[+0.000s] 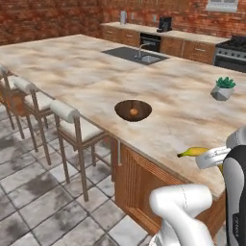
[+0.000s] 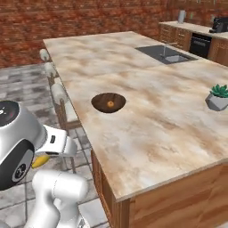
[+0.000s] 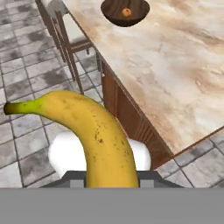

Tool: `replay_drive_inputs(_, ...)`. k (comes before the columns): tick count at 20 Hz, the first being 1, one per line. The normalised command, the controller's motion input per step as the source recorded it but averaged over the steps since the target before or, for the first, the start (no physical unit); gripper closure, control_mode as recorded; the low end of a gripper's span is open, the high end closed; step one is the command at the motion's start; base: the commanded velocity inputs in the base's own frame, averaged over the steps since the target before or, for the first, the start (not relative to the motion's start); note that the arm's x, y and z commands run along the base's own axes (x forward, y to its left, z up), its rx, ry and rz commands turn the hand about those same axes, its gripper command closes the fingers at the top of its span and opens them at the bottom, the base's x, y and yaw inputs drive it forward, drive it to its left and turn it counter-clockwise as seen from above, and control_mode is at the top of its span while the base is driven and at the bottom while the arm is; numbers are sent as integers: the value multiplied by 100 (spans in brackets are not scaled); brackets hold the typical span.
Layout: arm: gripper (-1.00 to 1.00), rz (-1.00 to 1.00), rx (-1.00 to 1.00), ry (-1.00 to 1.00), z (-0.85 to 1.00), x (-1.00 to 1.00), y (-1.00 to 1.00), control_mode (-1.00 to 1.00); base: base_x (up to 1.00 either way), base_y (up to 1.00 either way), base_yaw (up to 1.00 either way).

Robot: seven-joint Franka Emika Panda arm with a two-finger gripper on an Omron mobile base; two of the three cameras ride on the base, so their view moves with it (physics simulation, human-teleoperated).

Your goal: Retrieve the tangerine and banana from the fridge and place them into the bowl on the dining table.

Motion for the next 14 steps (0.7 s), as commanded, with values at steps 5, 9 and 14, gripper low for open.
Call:
replay_drive_inputs(5, 100, 0, 0, 0, 0, 0, 0, 100, 24, 70, -62)
replay_drive_inputs(9, 100, 0, 0, 0, 0, 0, 0, 100, 16, 80, -59)
replay_drive_inputs(14, 100, 0, 0, 0, 0, 0, 0, 100, 12, 93, -55)
